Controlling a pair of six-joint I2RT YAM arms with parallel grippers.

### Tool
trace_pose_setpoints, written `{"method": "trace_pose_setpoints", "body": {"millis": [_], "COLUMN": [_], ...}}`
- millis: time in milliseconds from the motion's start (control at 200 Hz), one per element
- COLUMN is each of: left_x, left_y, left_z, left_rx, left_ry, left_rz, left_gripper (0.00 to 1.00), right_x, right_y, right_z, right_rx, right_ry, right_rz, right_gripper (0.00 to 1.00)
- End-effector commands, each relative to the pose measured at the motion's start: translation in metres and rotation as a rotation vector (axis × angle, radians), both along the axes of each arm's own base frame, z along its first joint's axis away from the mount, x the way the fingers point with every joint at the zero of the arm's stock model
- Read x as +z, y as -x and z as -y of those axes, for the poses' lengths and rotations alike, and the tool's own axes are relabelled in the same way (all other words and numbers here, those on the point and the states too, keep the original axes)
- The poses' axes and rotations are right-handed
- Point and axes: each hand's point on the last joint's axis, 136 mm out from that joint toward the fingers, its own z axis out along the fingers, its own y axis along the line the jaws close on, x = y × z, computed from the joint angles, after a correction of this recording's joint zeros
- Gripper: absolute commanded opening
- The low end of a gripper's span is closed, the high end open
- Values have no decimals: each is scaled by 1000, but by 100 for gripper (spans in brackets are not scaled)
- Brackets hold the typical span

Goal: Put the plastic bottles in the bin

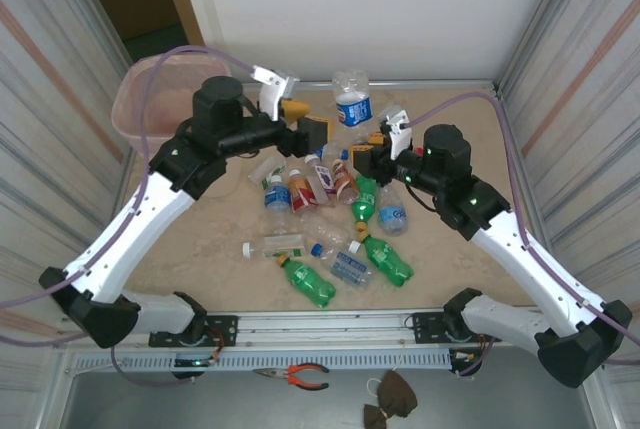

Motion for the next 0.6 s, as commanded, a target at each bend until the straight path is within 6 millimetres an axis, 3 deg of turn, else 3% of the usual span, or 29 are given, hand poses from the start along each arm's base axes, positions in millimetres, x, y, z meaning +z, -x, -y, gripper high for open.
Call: {"method": "trace_pose_setpoints", "body": {"millis": [0, 200, 596], "left_x": [32, 32, 39], "left_y": [7, 10, 9], "left_z": [13, 36, 45], "left_rx": [-36, -107, -140], "left_ry": [73, 103, 140], "left_rz": [66, 51, 61], "left_gripper": [87, 87, 68], "right_x": [29, 36, 37], "right_y": [5, 13, 15], "right_z": [-6, -12, -16], "right_rx": [29, 60, 51], "right_ry": [-33, -46, -43], "right_rz": [92, 106, 115], "right_gripper": [0, 0, 0]}}
